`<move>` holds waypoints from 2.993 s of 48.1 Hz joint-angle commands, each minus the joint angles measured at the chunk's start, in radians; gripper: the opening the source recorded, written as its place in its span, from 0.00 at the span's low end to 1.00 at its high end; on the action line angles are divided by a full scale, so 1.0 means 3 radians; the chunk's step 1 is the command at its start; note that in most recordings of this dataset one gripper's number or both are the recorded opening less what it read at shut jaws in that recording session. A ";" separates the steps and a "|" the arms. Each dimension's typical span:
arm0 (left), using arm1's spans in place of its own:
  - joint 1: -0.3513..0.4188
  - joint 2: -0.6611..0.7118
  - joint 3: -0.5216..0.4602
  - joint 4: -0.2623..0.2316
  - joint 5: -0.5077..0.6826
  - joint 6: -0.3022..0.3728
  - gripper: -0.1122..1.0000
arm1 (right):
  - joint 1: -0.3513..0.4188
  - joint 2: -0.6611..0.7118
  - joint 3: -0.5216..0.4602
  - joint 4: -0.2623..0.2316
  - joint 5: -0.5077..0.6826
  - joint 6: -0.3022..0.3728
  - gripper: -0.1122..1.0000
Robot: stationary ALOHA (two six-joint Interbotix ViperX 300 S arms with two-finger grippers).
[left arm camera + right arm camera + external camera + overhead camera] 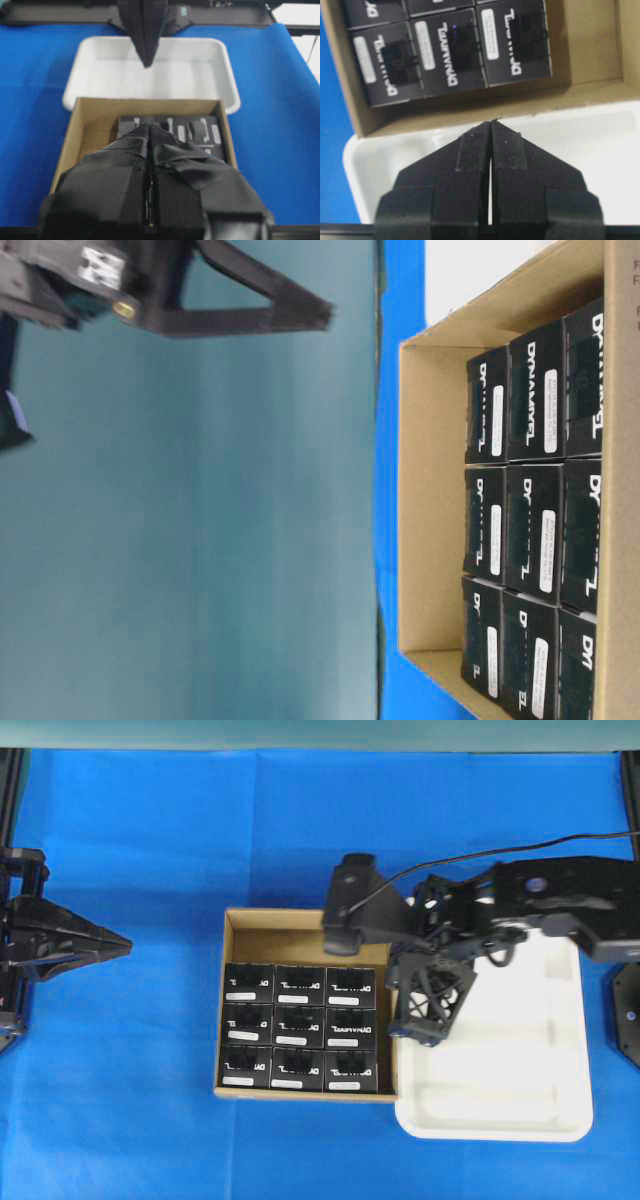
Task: Pick the box from inside the cardboard box.
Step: 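Move the right gripper over the cardboard box toward the top-right servo box, then lower the open right gripper around the top-right black servo box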
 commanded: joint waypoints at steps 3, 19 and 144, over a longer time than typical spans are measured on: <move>0.0015 0.0015 -0.0097 0.0005 -0.0015 0.0000 0.09 | -0.0005 0.0143 -0.0118 -0.0041 0.0036 -0.0066 0.10; 0.0031 0.0026 -0.0107 0.0010 -0.0010 0.0000 0.09 | -0.0031 0.0286 -0.0138 -0.0046 -0.0036 -0.0353 0.12; 0.0056 0.0092 -0.0184 0.0005 -0.0010 0.0000 0.09 | -0.0286 0.0787 -0.0210 0.0056 -0.0394 -0.0946 0.97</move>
